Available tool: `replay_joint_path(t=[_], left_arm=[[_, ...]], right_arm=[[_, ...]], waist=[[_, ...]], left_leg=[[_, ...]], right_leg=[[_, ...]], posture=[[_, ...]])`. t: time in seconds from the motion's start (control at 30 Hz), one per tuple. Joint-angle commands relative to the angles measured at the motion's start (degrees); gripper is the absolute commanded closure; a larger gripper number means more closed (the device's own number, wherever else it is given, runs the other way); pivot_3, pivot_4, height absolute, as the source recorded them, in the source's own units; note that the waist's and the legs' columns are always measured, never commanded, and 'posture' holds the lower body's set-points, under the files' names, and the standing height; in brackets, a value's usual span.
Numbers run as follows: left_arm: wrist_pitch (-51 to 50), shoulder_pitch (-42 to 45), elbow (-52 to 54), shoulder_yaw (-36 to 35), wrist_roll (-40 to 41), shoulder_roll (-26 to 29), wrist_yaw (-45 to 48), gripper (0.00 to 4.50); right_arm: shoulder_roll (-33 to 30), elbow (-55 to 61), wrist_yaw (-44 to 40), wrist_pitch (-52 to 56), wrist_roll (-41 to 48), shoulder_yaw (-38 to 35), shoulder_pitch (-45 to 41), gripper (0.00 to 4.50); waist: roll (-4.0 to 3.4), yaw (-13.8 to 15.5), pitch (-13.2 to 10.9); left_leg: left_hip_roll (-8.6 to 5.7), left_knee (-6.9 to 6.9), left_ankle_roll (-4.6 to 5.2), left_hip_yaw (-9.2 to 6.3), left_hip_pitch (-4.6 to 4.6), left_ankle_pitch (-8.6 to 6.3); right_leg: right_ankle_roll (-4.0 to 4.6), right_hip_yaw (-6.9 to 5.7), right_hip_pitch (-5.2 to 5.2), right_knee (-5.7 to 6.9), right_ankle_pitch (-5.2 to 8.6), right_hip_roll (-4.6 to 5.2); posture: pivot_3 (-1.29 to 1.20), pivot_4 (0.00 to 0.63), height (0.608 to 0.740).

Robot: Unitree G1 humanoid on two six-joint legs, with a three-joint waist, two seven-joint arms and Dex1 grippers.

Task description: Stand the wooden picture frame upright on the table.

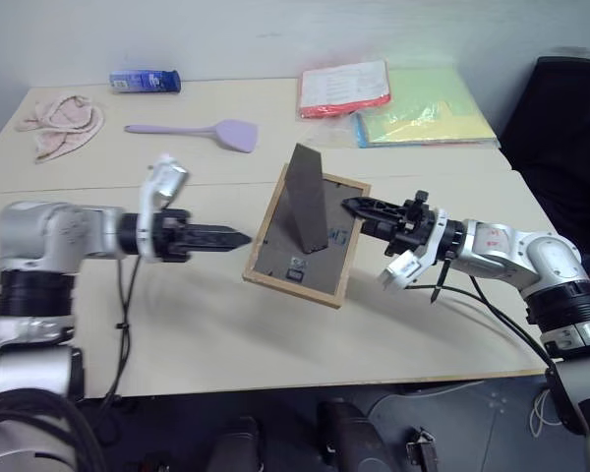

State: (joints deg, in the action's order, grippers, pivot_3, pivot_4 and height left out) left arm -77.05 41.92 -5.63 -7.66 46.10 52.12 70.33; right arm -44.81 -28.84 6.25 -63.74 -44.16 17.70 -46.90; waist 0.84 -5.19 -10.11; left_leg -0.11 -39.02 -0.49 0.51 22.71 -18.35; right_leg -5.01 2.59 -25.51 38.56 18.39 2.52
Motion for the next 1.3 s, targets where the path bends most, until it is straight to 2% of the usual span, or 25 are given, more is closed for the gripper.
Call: replay_joint_path(t=[0.03,0.07,0.13,0.23,0.3,0.53,0.67,0.83,1.07,1.17,1.3], left_arm=[[4.97,-7.42,12.94,-9.74,3.81,5.13,2.84,0.00],[7.21,-10.16,16.31,-11.72,3.45,5.57,2.06,0.00],[12.84,-14.12,20.99,-14.12,1.22,3.75,-1.98,0.00],[22.15,-18.48,24.86,-15.96,-2.51,-1.59,-8.00,0.00],[25.85,-20.77,26.44,-16.10,-2.98,-3.24,-8.61,0.00],[29.37,-22.17,27.75,-14.66,-0.94,-5.14,-11.64,0.00],[27.91,-21.04,25.85,-15.08,1.82,-4.11,-11.63,0.00],[28.59,-20.68,24.50,-14.51,2.00,-2.48,-11.50,0.00],[29.15,-19.51,22.38,-12.56,1.66,-1.11,-10.51,0.00],[29.54,-19.14,21.46,-11.26,1.19,-0.82,-9.77,0.00],[32.21,-19.44,20.13,-9.69,-0.89,-0.12,-8.32,0.00]], right_arm=[[2.31,3.23,-27.09,12.52,37.67,4.60,3.66,3.26],[3.61,7.85,-36.57,22.34,50.56,4.91,6.44,3.26],[5.34,16.93,-48.03,40.34,68.49,4.06,10.13,3.26],[8.03,27.15,-52.40,65.17,85.75,1.81,12.38,3.26],[9.50,30.43,-52.51,75.43,91.55,0.05,13.04,3.26],[16.26,25.95,-55.33,85.17,88.09,-1.21,15.68,3.26],[18.42,20.09,-57.59,83.81,81.41,-0.43,16.15,3.26],[20.56,15.96,-60.80,84.44,78.44,-2.05,17.40,3.26],[19.28,20.80,-62.80,88.36,76.70,-4.55,21.55,0.95],[14.83,27.02,-61.46,92.16,78.27,-9.55,24.80,0.06],[1.33,41.24,-67.48,91.80,79.55,-18.74,33.13,0.02]], waist=[[0.02,0.02,-0.01],[0.05,0.02,0.00],[0.03,0.33,-0.03],[-0.06,1.73,-0.05],[-0.05,2.37,-0.05],[-0.01,3.88,-0.02],[0.00,3.60,-0.02],[-0.01,3.27,-0.01],[0.01,3.56,0.00],[0.00,3.78,-0.01],[-0.04,4.75,-0.03]], left_leg=[[0.00,0.02,0.01,0.00,-0.08,0.00],[0.04,0.05,0.02,0.00,-0.17,-0.01],[0.28,0.00,0.16,-0.18,-0.59,-0.12],[0.21,-0.12,0.26,-0.42,-0.61,-0.24],[0.19,-0.15,0.34,-0.50,-0.59,-0.29],[0.05,-0.12,0.27,-0.55,-0.49,-0.32],[0.02,-0.12,0.27,-0.53,-0.45,-0.31],[0.07,-0.08,0.27,-0.50,-0.54,-0.31],[0.05,-0.08,0.26,-0.53,-0.51,-0.31],[0.03,-0.08,0.26,-0.53,-0.51,-0.31],[-0.04,-0.08,0.31,-0.57,-0.42,-0.34]], right_leg=[[0.01,-0.01,0.09,-0.02,0.00,0.01],[0.01,-0.01,0.19,-0.09,0.01,0.02],[0.07,-0.14,0.93,-0.40,0.04,-0.04],[0.05,-0.40,1.14,-0.45,0.03,0.11],[0.04,-0.46,1.12,-0.45,0.02,0.13],[0.04,-0.53,1.04,-0.66,0.02,0.23],[0.04,-0.53,1.01,-0.58,0.02,0.24],[0.04,-0.51,1.00,-0.59,0.02,0.14],[0.04,-0.52,1.02,-0.59,0.02,0.17],[0.04,-0.52,1.02,-0.62,0.02,0.19],[0.04,-0.57,1.04,-0.75,0.02,0.28]], posture=[[0.00,0.150,0.740],[0.00,0.150,0.740],[0.00,0.150,0.740],[0.00,0.150,0.740],[0.00,0.150,0.740],[0.00,0.150,0.740],[0.00,0.150,0.740],[0.00,0.150,0.740],[0.00,0.150,0.740],[0.00,0.150,0.740],[0.00,0.150,0.740]])
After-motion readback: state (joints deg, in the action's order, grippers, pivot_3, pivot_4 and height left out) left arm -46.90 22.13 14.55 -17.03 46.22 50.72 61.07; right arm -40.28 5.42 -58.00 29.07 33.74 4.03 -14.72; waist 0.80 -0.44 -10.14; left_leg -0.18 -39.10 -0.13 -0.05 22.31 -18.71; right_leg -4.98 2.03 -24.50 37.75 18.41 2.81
